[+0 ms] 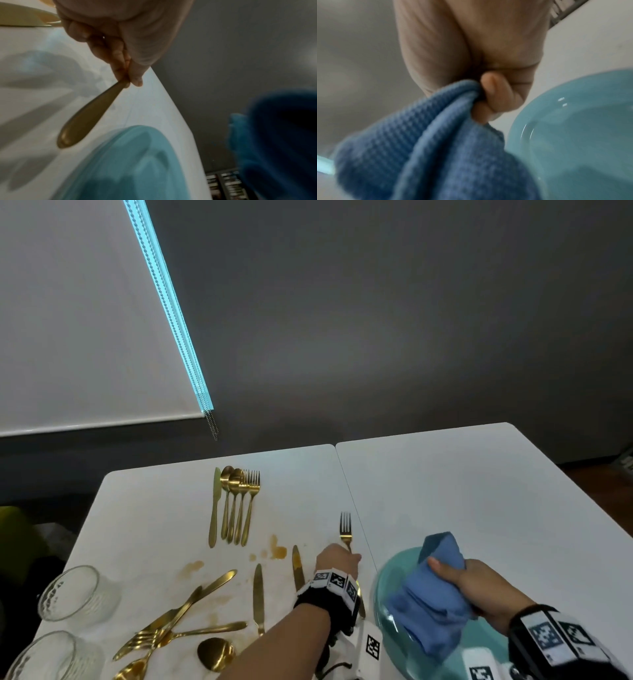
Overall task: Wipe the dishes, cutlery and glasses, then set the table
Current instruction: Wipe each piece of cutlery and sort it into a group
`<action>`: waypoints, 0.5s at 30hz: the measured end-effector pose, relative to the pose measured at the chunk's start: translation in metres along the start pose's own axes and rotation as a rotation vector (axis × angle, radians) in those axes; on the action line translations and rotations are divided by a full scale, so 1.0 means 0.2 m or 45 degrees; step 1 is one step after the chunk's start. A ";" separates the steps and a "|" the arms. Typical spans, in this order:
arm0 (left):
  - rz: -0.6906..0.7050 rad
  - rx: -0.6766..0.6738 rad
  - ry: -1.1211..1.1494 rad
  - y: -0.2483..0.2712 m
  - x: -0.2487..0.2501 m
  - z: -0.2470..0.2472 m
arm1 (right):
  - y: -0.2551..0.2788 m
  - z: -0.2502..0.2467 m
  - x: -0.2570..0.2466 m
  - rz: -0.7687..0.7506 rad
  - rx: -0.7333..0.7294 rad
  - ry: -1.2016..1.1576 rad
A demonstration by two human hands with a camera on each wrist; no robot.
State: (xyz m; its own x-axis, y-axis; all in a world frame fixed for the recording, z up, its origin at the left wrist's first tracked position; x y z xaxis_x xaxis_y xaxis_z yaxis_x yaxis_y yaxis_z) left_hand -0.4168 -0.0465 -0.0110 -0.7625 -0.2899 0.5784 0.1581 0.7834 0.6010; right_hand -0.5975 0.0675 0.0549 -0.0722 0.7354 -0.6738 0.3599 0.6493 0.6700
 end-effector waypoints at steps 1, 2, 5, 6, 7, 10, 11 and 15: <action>0.051 0.006 0.040 0.02 0.03 0.00 | -0.01 0.01 -0.01 0.005 -0.012 -0.085; 0.110 0.018 0.080 0.05 0.06 -0.01 | -0.03 0.03 -0.02 0.011 -0.025 -0.141; 0.287 0.024 0.109 0.14 0.13 -0.05 | -0.07 0.13 -0.09 -0.003 -0.083 -0.205; 0.346 0.014 0.084 0.18 0.14 -0.06 | -0.07 0.16 -0.12 -0.011 -0.112 -0.214; 0.400 -0.002 0.047 0.22 0.15 -0.08 | -0.06 0.21 -0.15 -0.032 -0.152 -0.210; 0.470 -0.051 -0.060 0.29 0.14 -0.17 | -0.02 0.32 -0.24 -0.123 -0.215 -0.171; 0.475 -0.069 -0.088 0.31 0.12 -0.20 | -0.02 0.35 -0.26 -0.155 -0.200 -0.167; 0.483 -0.098 -0.252 0.36 0.09 -0.35 | -0.04 0.41 -0.38 -0.280 -0.043 0.061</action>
State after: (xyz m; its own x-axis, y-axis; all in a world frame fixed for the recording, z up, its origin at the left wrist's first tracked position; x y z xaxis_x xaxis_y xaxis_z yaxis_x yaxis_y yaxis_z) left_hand -0.3764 -0.0340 0.0813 -0.7458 0.1277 0.6538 0.4911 0.7685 0.4101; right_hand -0.5187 -0.0097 0.0753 -0.1901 0.5832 -0.7898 0.2990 0.8007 0.5192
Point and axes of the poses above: each hand's wrist, its own y-axis away from the middle knuckle, its own z-axis out of the palm, x = y × z, the point moved 4 cm from there along -y, towards the middle knuckle
